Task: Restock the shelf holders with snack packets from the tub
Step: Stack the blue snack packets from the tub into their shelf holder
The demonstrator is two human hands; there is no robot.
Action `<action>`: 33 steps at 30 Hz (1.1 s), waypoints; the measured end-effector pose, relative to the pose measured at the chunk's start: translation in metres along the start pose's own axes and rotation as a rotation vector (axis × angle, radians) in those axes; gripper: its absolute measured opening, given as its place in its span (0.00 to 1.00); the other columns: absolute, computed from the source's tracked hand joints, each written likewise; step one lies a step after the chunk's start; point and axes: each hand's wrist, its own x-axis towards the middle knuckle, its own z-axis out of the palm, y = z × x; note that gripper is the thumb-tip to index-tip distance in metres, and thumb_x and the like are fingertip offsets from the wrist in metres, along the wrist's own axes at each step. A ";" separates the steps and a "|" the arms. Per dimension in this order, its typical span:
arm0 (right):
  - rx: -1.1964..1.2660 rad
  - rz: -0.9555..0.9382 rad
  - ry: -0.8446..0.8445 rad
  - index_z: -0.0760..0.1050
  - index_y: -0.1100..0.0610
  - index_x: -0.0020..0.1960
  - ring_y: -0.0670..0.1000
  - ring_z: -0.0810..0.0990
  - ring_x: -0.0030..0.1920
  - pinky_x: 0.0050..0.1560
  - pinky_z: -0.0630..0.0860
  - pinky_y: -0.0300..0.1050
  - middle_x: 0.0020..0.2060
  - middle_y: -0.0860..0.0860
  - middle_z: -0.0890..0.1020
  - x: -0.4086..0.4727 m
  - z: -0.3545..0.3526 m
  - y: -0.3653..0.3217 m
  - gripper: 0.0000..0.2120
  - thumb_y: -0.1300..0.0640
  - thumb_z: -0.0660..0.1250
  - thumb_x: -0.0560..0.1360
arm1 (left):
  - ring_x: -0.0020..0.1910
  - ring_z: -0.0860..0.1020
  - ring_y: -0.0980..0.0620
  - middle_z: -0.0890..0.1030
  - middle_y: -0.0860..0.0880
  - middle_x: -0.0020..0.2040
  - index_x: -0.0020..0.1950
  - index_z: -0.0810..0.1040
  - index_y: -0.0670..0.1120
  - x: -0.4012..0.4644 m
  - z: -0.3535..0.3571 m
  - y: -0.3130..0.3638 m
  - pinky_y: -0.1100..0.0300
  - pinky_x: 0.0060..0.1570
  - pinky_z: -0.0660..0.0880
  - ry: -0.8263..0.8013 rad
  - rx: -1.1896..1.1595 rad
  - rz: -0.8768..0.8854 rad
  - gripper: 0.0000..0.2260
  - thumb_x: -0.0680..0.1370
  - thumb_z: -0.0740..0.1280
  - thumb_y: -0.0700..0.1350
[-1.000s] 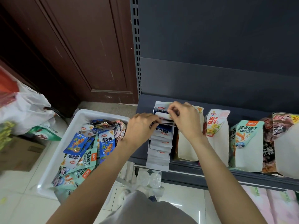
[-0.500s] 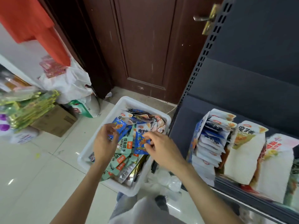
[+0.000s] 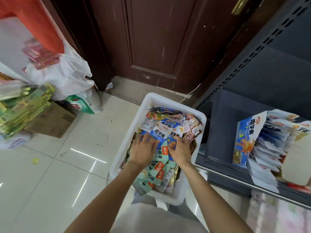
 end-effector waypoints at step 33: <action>1.216 -0.159 0.509 0.72 0.53 0.58 0.50 0.81 0.45 0.49 0.78 0.52 0.42 0.48 0.84 -0.122 -0.183 0.073 0.21 0.75 0.61 0.73 | 0.47 0.82 0.51 0.84 0.47 0.50 0.55 0.79 0.43 -0.003 -0.112 0.141 0.59 0.47 0.79 -0.014 -1.618 -0.081 0.09 0.76 0.67 0.41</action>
